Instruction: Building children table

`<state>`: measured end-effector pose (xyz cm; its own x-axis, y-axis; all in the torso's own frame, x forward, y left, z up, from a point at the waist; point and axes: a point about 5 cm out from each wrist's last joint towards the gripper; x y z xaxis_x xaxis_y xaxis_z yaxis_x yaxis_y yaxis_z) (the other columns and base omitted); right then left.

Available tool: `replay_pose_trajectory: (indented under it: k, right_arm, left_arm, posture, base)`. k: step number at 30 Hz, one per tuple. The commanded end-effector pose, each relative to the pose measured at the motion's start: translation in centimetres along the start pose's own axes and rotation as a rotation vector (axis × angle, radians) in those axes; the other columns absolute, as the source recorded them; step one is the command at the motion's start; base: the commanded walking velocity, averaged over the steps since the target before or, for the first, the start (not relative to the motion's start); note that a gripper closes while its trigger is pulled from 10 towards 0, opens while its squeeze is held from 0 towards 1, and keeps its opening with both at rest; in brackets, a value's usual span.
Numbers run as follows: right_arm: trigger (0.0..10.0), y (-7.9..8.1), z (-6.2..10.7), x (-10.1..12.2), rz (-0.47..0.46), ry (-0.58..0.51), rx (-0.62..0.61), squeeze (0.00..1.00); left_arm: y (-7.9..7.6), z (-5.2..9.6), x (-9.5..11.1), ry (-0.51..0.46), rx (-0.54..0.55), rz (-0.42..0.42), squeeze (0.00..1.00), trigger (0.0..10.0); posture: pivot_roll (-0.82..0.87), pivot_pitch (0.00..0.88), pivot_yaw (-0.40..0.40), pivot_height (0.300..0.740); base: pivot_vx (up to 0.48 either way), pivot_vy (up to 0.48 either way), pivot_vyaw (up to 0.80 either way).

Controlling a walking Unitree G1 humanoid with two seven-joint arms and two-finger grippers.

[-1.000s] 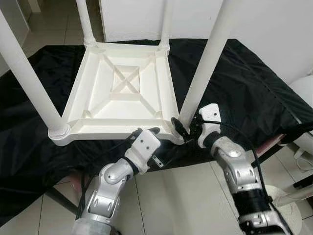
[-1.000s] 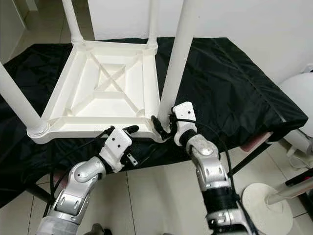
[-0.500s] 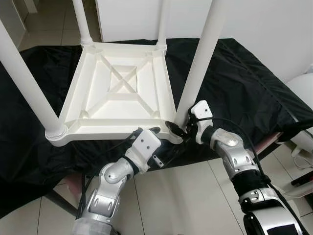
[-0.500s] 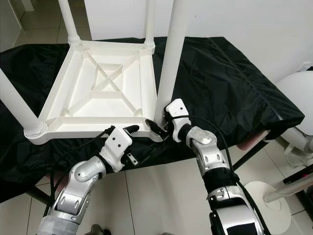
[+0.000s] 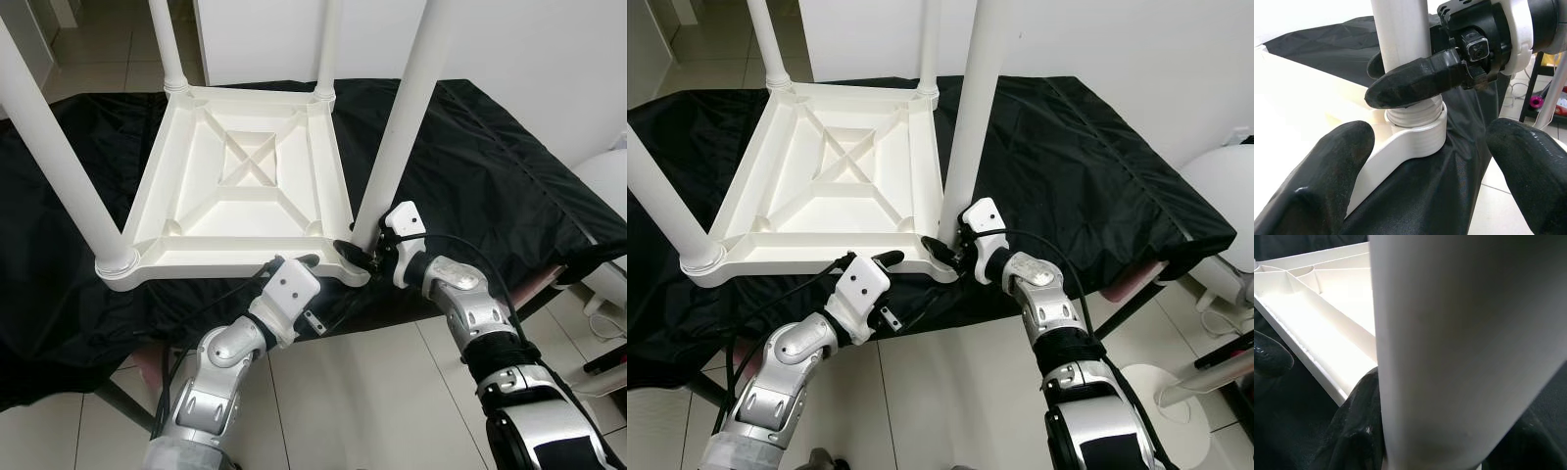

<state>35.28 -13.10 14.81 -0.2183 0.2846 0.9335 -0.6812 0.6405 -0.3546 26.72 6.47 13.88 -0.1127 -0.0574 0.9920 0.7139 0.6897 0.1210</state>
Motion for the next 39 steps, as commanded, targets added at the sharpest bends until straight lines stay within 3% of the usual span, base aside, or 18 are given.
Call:
replay_pose_trajectory:
  k: [1, 6, 10, 16, 18, 22, 24, 27, 31, 34, 35, 37, 38, 39]
  right_arm:
    - [10.0, 0.2, 0.4, -1.0, -0.004, 0.05, -0.019, 0.0]
    - [10.0, 0.2, 0.4, -1.1, -0.015, 0.058, -0.063, 0.0]
    - [10.0, 0.8, 0.4, -1.3, -0.028, 0.072, -0.167, 0.0]
    - [10.0, 1.0, 0.4, -1.1, -0.119, 0.101, -0.366, 0.0]
    - [10.0, 1.8, 0.3, -0.8, -0.143, 0.107, -0.471, 0.0]
    - [10.0, 2.9, 0.0, -0.6, -0.167, 0.111, -0.545, 0.0]
    - [10.0, 4.5, -0.4, -0.3, -0.195, 0.131, -0.614, 0.0]
    - [10.0, 5.7, -0.6, 0.2, -0.224, 0.14, -0.671, 0.0]
    - [10.0, 7.1, -1.2, 0.9, -0.273, 0.122, -0.665, 0.0]
    - [10.0, 6.8, -1.0, 1.6, -0.233, 0.063, -0.633, 0.0]
    - [10.0, 6.6, -0.8, 1.8, -0.219, 0.044, -0.634, 0.5]
    - [10.0, 6.6, -0.8, 1.9, -0.211, 0.034, -0.637, 0.5]
    - [10.0, 6.5, -0.6, 2.3, -0.236, -0.002, -0.623, 1.0]
    - [10.0, 6.5, -0.6, 2.3, -0.236, -0.002, -0.623, 1.0]
  left_arm:
    - [0.4, 0.1, 0.1, -0.015, 0.103, 0.001, 0.0, 10.0]
    - [0.4, 0.1, 0.1, -0.013, 0.099, 0.001, 0.0, 10.0]
    - [0.2, 0.0, 0.1, -0.014, 0.09, 0.001, 0.0, 10.0]
    - [0.1, 0.1, 0.1, -0.013, 0.086, 0.002, 0.0, 10.0]
    - [0.0, 0.1, 0.0, -0.013, 0.083, 0.003, 0.0, 10.0]
    - [0.0, 0.0, 0.0, -0.012, 0.081, 0.003, 0.0, 10.0]
    - [0.0, 0.1, 0.0, -0.014, 0.08, 0.004, 0.0, 10.0]
    - [-0.1, 0.1, 0.0, -0.014, 0.081, 0.005, 0.0, 10.0]
    - [-0.1, 0.2, 0.0, -0.014, 0.082, 0.008, 0.0, 10.0]
    - [-0.2, 0.1, 0.0, -0.011, 0.074, 0.006, 0.0, 10.0]
    - [-0.2, 0.1, 0.0, -0.011, 0.074, 0.007, 0.0, 10.0]
    - [-0.2, 0.1, 0.0, -0.011, 0.075, 0.007, 0.0, 10.0]
    - [-0.2, 0.0, 0.0, -0.012, 0.076, 0.008, 0.0, 10.0]
    - [-0.2, 0.0, 0.0, -0.012, 0.076, 0.008, 0.0, 10.0]
  posture:
    - [-0.03, 0.06, -0.041, 0.74]
    - [-0.03, 0.059, -0.041, 0.74]
    - [-0.04, 0.056, -0.042, 0.74]
    - [-0.04, 0.054, -0.043, 0.74]
    - [-0.04, 0.053, -0.043, 0.74]
    - [-0.04, 0.051, -0.045, 0.74]
    - [-0.03, 0.052, -0.049, 0.74]
    - [-0.03, 0.053, -0.052, 0.74]
    - [-0.03, 0.053, -0.051, 0.74]
    - [-0.03, 0.054, -0.049, 0.74]
    - [-0.03, 0.053, -0.049, 0.74]
    - [-0.03, 0.053, -0.049, 0.74]
    - [-0.03, 0.053, -0.049, 0.74]
    - [-0.03, 0.053, -0.049, 0.74]
  base:
    - [0.0, 0.0, 0.0]
    - [0.0, 0.0, 0.0]
    - [0.0, 0.0, 0.0]
    - [0.0, 0.0, 0.0]
    - [0.0, 0.0, 0.0]
    - [0.0, 0.0, 0.0]
    - [0.0, 0.0, 0.0]
    - [0.0, 0.0, 0.0]
    - [0.0, 0.0, 0.0]
    - [0.0, 0.0, 0.0]
    - [0.0, 0.0, 0.0]
    - [0.0, 0.0, 0.0]
    - [0.0, 0.0, 0.0]
    - [0.0, 0.0, 0.0]
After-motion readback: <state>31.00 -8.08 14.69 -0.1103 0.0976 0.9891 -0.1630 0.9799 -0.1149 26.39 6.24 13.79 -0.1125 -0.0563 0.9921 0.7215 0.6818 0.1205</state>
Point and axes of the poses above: a point about 5 cm out from each wrist's last joint towards the gripper, its own z axis pointing back from the gripper into the wrist, its own x axis along the axis of the wrist's last joint, y = z × x, and after that the axes turned 9 degrees about z, right-handed
